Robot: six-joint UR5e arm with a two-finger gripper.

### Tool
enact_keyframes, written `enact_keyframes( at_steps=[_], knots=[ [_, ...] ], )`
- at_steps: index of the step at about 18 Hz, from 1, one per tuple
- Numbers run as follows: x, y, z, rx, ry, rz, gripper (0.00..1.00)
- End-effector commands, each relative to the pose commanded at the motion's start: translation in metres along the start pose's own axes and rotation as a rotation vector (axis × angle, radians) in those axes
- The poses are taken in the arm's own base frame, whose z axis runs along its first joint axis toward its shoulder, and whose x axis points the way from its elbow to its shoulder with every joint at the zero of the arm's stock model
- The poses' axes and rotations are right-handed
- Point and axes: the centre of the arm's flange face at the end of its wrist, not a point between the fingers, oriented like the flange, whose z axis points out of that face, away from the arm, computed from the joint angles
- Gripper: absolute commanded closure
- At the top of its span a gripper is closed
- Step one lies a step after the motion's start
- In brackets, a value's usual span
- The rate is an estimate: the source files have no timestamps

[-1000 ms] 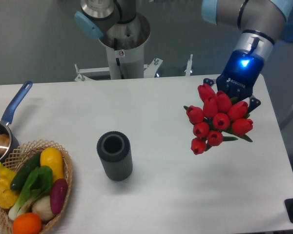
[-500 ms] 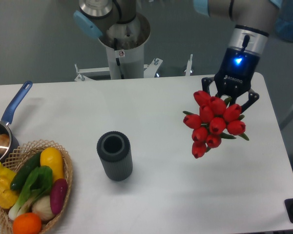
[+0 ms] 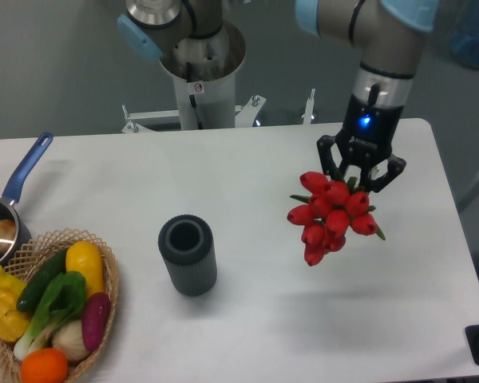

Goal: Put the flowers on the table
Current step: 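Lower the held tulips toward the table beside the black vase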

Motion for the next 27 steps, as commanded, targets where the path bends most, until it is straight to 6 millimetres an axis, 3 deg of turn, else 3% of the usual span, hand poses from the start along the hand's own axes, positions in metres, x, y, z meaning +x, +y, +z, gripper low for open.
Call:
enact_keyframes(
  at_steps=[7, 11, 15, 27],
  knots=[
    [-0.023, 0.019, 0.052, -0.085, 0.050, -0.023, 0.63],
    [-0.019, 0.011, 0.074, -0.118, 0.077, -0.002, 0.63],
    [-0.011, 0.006, 0.089, -0.186, 0.082, 0.026, 0.63],
    [0.002, 0.017, 0.120, -0.220, 0.138, 0.018, 0.63]
  ],
)
